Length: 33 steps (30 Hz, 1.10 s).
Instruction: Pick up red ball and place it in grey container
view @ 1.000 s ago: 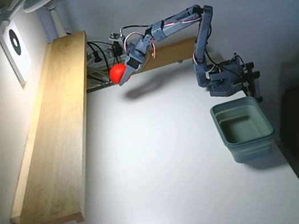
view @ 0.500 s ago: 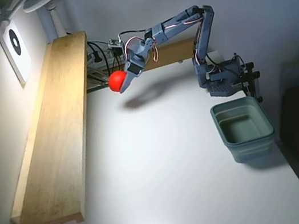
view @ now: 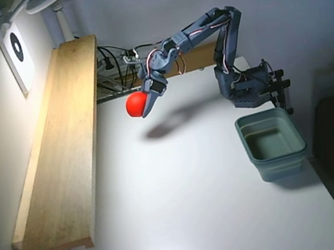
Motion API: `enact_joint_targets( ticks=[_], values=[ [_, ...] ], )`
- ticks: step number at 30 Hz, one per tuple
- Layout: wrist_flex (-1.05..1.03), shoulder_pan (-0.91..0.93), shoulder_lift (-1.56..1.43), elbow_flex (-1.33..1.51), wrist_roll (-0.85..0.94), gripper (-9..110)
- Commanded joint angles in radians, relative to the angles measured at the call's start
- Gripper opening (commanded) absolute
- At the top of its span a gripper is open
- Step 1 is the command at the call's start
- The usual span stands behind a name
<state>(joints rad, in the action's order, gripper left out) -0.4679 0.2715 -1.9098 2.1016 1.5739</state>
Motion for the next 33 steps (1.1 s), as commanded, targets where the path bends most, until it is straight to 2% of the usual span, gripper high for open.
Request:
enact_joint_targets(
  ticks=[1,28,33],
  values=[
    [-0.018,-0.084,-0.053,-0.053,-0.003,23],
    [-0.018,-0.887,-0.053,-0.053,-0.003,23],
    [-0.02,-0.957,-0.054,-0.054,-0.003,23]
  ],
)
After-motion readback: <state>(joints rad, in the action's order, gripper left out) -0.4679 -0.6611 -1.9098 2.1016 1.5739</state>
